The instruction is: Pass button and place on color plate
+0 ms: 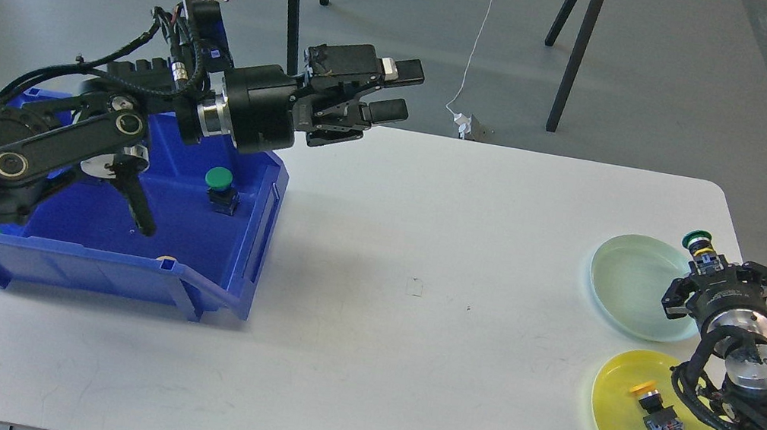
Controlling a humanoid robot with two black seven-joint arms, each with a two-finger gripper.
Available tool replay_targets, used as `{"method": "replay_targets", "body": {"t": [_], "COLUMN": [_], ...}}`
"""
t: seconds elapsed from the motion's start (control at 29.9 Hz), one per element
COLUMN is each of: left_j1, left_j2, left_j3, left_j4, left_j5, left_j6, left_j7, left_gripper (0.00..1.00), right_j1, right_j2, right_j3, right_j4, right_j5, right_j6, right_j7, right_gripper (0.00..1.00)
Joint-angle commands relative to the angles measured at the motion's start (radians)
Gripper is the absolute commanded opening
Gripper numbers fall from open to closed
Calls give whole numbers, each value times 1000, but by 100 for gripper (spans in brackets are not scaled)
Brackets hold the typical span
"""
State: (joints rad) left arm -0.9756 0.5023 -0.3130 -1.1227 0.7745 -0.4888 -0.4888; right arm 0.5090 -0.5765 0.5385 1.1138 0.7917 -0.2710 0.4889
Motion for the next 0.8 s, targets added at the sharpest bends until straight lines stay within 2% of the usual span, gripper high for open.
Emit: {"method": "replay_targets", "body": {"t": [0.0,0.13,0.27,0.37,0.43,0.47,0.67,0.77], "left_j1": [0,0,0,0,0,0,8,29], "left_j2": [-1,-1,-1,-1,-1,-1,25,77], "left_j3": [0,0,0,0,0,0,0,-21], "left_j4": [0,0,0,0,0,0,0,-3], "left_j5": [-1,-1,-1,-3,-4,-9,-47,-107], "left_j6": [0,0,0,0,0,0,13,22], "left_j7": [0,0,0,0,0,0,0,0], "left_gripper": [76,76,76,79,80,81,84,86], "right_j1": [0,6,9,9,8,8,9,14], "right_j2": [33,52,69,69,70,72,58,49], "right_j3": [5,3,5,11,24,27,61,67], "right_j4": [-40,-49,-49,-48,-43,-40,-13,33], "right_j5": [1,0,0,0,-2,-3,-11,-63], "right_j6": [-42,-72,-89,-89,-88,-88,-85,-47], "right_j7": [-3,-49,-52,-52,-50,-50,-46,-47], "right_gripper": [11,25,42,70,94,98,98,98]}}
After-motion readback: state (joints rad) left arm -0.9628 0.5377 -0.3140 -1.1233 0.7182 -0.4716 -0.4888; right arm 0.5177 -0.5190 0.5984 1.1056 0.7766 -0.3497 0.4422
